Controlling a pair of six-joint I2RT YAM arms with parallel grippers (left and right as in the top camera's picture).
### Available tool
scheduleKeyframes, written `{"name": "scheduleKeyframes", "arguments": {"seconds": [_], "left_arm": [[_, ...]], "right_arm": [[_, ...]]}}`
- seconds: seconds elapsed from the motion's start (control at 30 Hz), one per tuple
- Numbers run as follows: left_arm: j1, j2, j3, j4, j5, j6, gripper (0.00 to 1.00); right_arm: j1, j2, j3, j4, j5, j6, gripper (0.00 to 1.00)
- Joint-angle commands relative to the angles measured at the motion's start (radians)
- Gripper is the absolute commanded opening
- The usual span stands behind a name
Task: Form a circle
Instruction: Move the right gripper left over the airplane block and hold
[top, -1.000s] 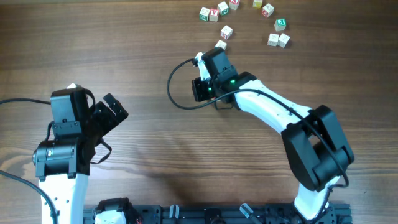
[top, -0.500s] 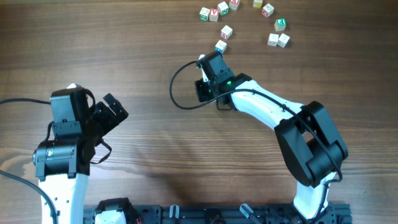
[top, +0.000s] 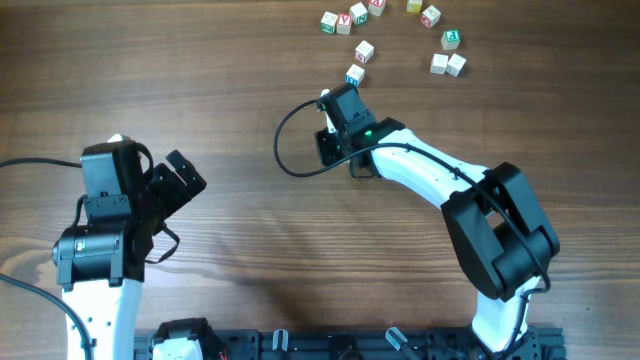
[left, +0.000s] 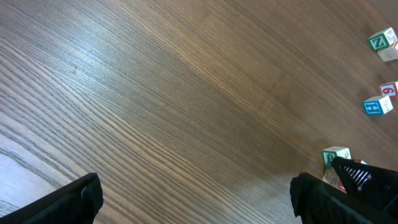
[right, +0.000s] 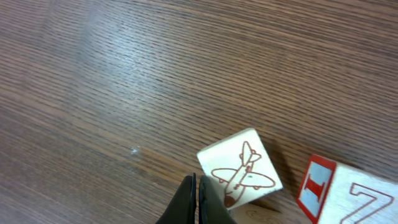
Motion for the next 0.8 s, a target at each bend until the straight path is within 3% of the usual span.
{"name": "scheduleKeyframes", "arguments": {"seconds": [0.0,0.77], "left_arm": [[0.005,0.001,-0.003,0.002,-0.013,-0.007,1.0],[0.005,0.001,-0.003,0.002,-0.013,-0.007,1.0]], "right_arm": [[0.003,0.017,0.009,-0.001,0.025,-0.016,0.05],[0.003,0.017,0.009,-0.008,0.048,-0.016,0.05]]}}
